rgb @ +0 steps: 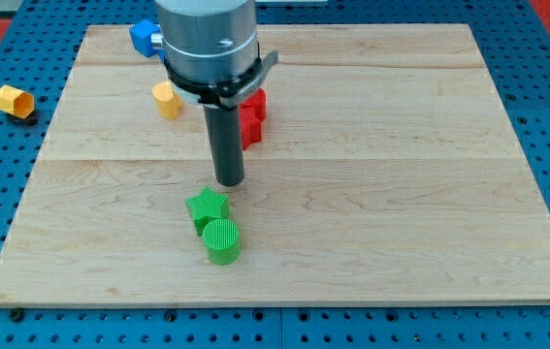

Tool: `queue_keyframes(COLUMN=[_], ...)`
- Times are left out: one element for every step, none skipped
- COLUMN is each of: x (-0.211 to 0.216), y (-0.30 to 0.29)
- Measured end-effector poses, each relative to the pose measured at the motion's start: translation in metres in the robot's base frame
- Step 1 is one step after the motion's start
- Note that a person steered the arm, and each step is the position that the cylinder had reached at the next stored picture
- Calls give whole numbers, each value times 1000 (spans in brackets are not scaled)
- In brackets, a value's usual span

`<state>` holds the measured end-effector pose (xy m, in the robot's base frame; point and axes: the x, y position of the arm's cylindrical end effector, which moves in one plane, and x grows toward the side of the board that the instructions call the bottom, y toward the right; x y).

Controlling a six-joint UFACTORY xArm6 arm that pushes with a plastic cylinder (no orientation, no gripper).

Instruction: Push the heart to the left side of the board

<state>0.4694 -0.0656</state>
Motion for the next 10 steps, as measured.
queue_keyframes(x=[0, 0, -2, -51, -111, -121, -116, -120, -156, -203], y=[-89, -169, -188, -99, -17, -22, -96, -132, -85, 13])
